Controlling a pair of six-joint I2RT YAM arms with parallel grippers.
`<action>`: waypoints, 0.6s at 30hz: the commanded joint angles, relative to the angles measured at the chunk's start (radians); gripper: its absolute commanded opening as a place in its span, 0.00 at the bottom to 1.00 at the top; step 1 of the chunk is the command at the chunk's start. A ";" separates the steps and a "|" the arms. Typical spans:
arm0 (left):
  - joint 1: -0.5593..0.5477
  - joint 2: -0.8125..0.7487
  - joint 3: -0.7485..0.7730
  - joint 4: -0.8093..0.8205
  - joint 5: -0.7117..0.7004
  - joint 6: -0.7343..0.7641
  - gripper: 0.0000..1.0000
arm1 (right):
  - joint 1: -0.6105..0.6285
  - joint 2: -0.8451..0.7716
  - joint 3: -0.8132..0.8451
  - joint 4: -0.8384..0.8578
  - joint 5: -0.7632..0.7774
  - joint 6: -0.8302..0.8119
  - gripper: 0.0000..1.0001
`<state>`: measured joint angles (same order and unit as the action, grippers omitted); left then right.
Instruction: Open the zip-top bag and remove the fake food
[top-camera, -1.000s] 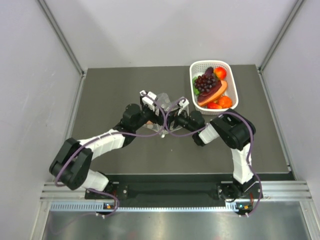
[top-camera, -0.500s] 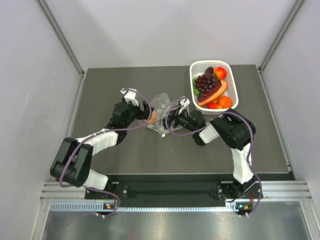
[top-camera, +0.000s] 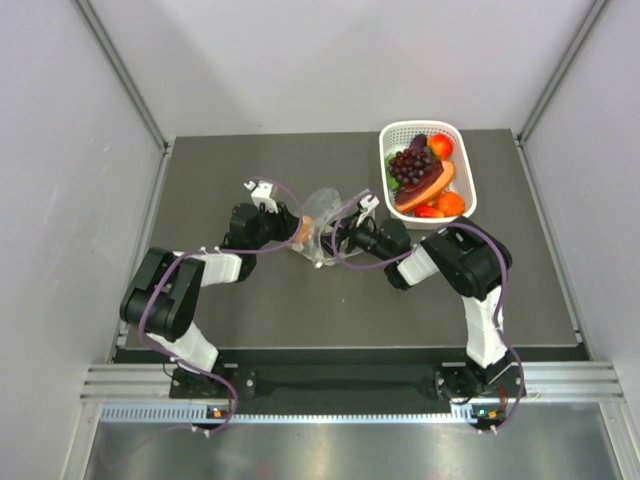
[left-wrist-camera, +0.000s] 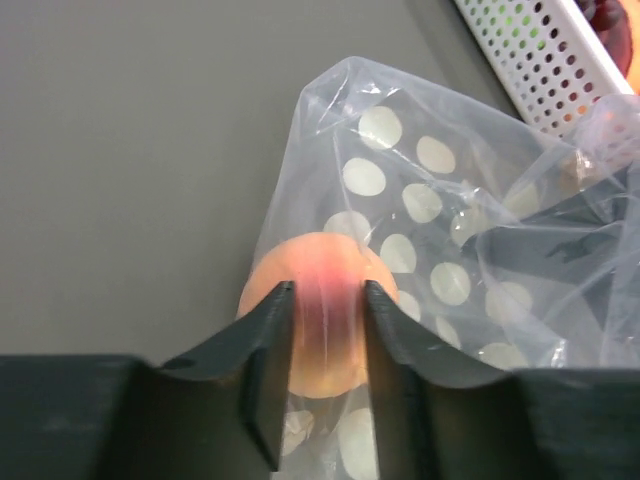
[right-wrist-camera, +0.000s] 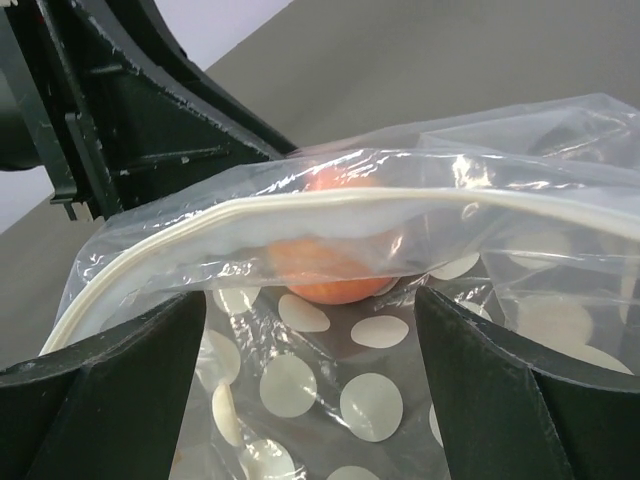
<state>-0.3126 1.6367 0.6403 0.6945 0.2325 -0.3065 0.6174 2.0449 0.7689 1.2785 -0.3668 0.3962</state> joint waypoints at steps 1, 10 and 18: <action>0.006 0.032 0.015 0.013 0.036 -0.003 0.35 | -0.005 -0.008 0.036 0.055 -0.037 0.009 0.85; 0.006 0.057 0.032 0.016 0.110 -0.009 0.18 | 0.015 0.015 0.063 0.041 -0.086 0.006 0.86; 0.006 0.077 0.045 0.003 0.122 -0.002 0.13 | 0.065 0.038 0.145 -0.079 -0.074 -0.046 0.88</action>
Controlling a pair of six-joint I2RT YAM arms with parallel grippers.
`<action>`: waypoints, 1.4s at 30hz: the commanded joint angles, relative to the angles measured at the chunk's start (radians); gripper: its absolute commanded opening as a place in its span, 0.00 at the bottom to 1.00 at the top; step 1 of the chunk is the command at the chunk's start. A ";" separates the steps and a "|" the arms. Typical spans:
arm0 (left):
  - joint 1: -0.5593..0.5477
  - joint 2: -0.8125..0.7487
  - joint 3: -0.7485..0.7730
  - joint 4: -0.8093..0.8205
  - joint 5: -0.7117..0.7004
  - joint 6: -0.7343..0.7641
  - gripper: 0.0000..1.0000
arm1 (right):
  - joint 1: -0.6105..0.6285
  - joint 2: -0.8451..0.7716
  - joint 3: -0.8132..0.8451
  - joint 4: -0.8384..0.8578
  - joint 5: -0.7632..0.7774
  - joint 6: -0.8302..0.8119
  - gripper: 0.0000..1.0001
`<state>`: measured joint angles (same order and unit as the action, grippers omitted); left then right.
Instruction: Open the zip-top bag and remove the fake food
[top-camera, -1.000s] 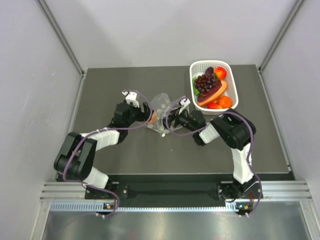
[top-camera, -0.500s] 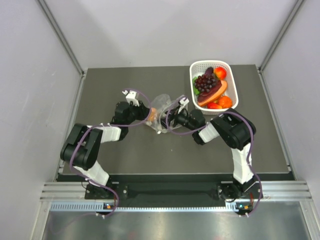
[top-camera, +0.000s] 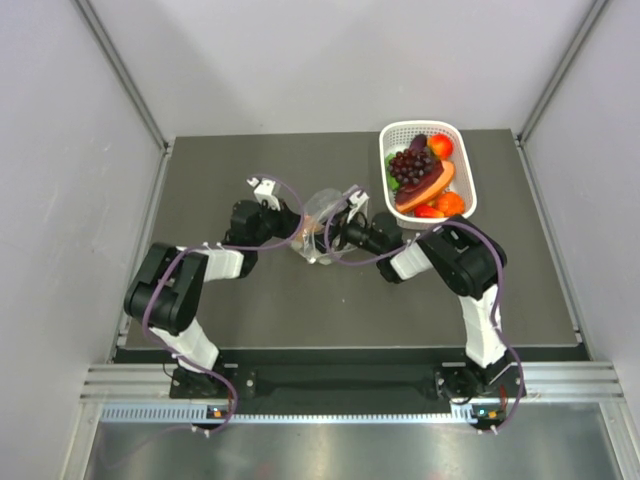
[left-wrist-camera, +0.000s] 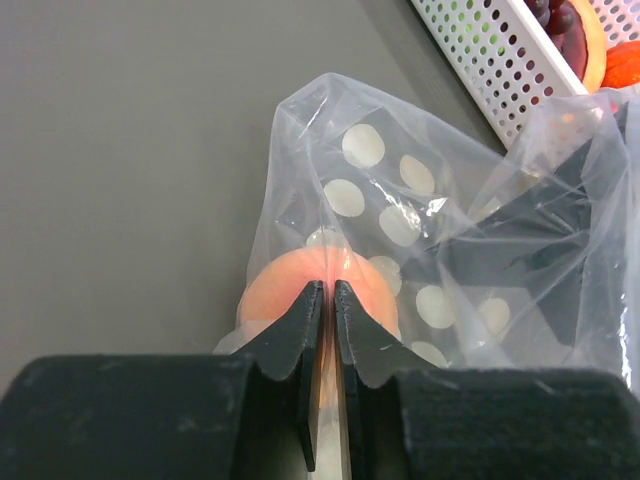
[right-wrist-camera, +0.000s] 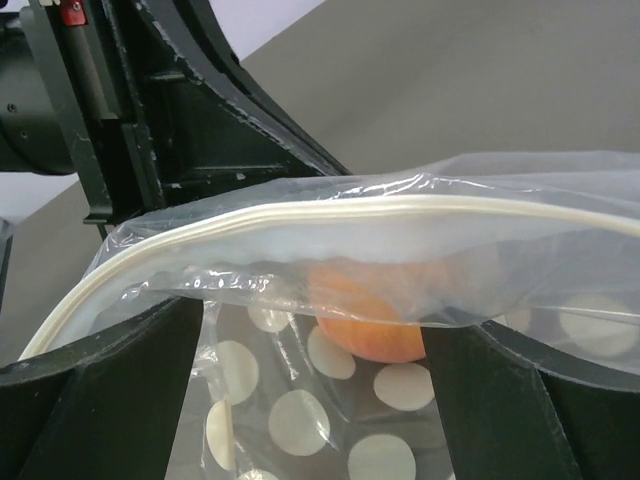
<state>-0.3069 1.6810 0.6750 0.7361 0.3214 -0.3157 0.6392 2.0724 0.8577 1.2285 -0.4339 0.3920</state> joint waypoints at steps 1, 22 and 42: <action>0.000 0.037 0.012 -0.040 0.038 0.009 0.12 | 0.048 0.014 0.063 -0.035 0.003 -0.050 0.88; 0.002 0.026 0.008 -0.043 0.094 0.018 0.10 | 0.112 0.018 0.156 -0.281 0.264 -0.147 0.90; 0.002 0.019 0.005 -0.052 0.062 0.020 0.09 | 0.143 -0.018 0.160 -0.394 0.368 -0.194 0.05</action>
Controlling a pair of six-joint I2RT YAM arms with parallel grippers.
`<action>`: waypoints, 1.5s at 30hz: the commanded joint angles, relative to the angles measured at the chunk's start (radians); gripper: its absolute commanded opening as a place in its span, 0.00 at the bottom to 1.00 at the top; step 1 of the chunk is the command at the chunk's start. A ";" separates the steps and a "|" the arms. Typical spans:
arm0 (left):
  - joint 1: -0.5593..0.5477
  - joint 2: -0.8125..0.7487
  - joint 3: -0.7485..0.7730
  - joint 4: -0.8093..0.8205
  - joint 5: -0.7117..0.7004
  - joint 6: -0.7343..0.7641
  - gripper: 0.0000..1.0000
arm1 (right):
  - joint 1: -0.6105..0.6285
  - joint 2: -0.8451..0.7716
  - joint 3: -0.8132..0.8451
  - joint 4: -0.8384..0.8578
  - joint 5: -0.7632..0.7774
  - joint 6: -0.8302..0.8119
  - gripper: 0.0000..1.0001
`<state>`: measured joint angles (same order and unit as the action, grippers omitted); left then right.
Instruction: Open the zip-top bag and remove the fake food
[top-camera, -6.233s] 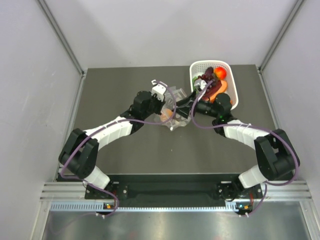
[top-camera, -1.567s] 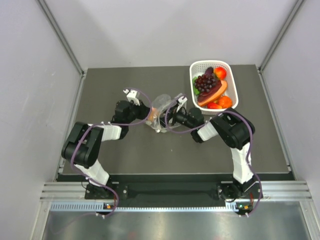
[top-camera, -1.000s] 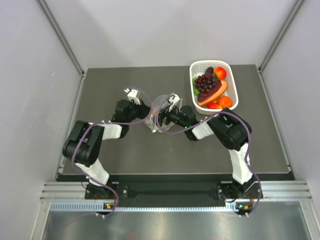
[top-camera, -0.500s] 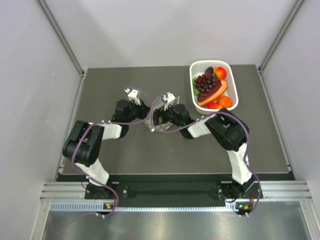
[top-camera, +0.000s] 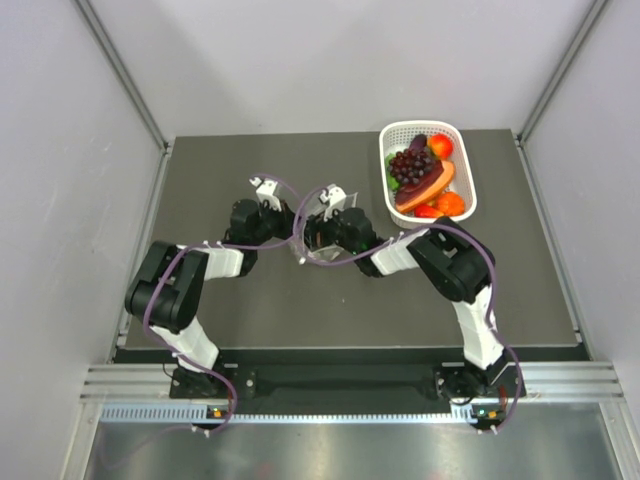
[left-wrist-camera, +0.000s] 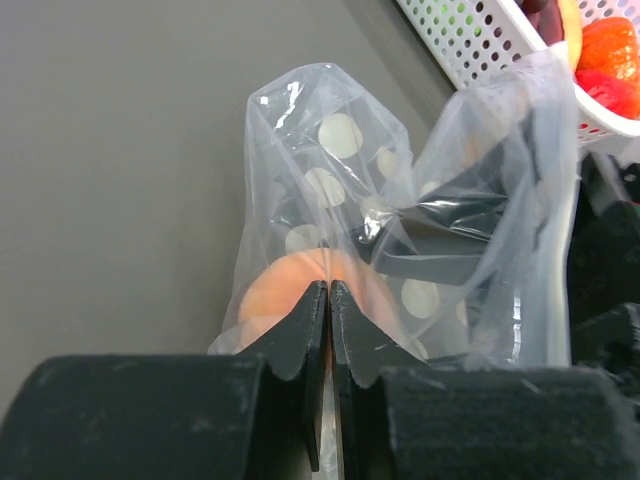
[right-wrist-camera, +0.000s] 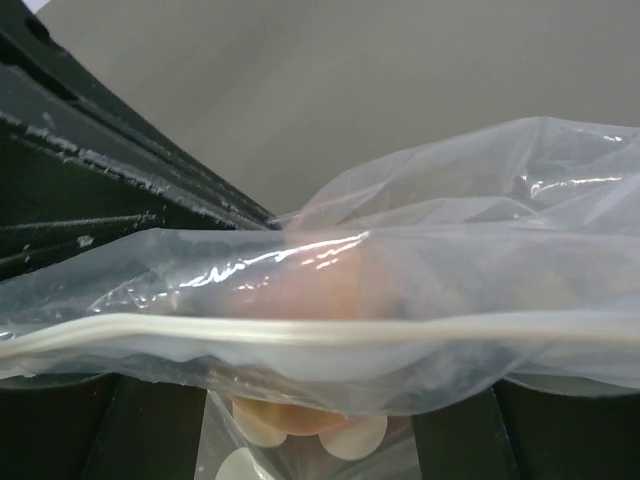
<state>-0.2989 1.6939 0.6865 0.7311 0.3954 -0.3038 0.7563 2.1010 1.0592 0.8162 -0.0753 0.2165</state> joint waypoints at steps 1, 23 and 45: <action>-0.005 0.006 -0.005 -0.050 -0.023 0.008 0.09 | 0.026 -0.061 -0.053 0.020 0.009 -0.023 0.03; 0.014 0.015 -0.004 -0.075 -0.162 -0.003 0.06 | 0.012 -0.432 -0.459 0.239 0.069 -0.037 0.00; 0.027 -0.083 -0.007 -0.128 -0.283 -0.006 0.04 | -0.236 -0.780 -0.593 0.262 -0.133 0.079 0.00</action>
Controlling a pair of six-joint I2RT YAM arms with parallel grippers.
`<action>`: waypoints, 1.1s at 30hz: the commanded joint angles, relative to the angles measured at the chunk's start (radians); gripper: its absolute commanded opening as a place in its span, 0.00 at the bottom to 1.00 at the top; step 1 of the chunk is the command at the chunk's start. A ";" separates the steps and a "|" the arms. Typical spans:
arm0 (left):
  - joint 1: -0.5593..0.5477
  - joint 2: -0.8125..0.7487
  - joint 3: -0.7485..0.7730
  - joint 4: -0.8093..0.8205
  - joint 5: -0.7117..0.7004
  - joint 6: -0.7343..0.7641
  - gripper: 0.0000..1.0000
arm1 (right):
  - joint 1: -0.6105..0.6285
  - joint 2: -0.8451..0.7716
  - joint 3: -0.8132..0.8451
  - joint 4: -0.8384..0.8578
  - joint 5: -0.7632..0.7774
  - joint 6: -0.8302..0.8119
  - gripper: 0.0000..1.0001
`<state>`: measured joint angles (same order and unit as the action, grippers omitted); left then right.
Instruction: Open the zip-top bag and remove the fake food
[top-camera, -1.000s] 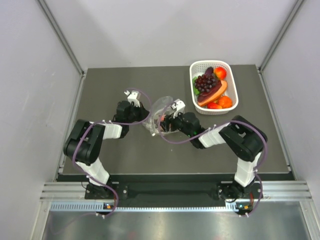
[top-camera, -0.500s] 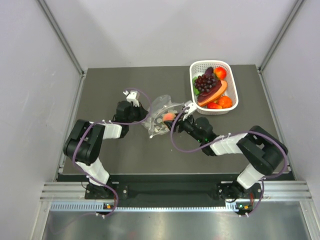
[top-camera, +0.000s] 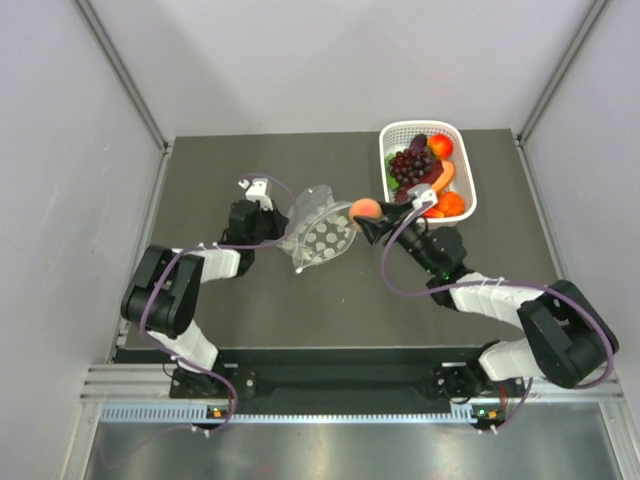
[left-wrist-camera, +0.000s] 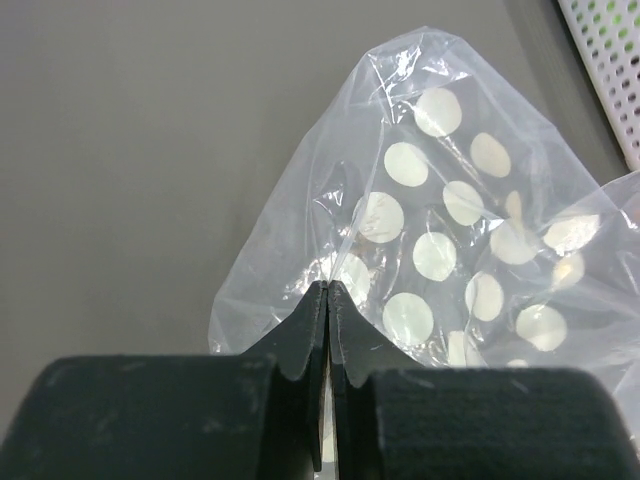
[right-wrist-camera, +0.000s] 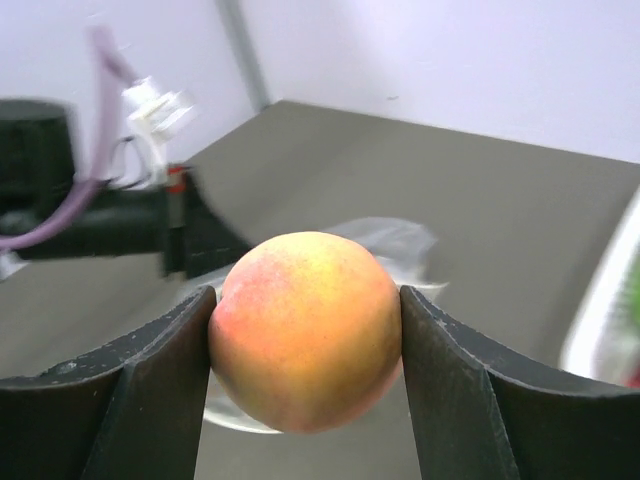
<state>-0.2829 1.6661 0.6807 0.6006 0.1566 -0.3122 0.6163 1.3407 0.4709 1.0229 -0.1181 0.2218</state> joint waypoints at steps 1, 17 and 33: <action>0.014 -0.069 -0.001 -0.004 -0.051 0.002 0.04 | -0.154 -0.017 0.003 0.062 -0.113 0.086 0.00; 0.044 -0.138 0.006 -0.045 -0.097 -0.004 0.04 | -0.498 0.208 0.238 -0.072 0.055 0.151 0.01; 0.051 -0.129 0.031 -0.070 -0.091 0.001 0.04 | -0.518 0.380 0.482 -0.254 0.307 0.126 0.75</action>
<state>-0.2371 1.5658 0.6807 0.5140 0.0685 -0.3122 0.1081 1.7145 0.9054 0.7834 0.1299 0.3584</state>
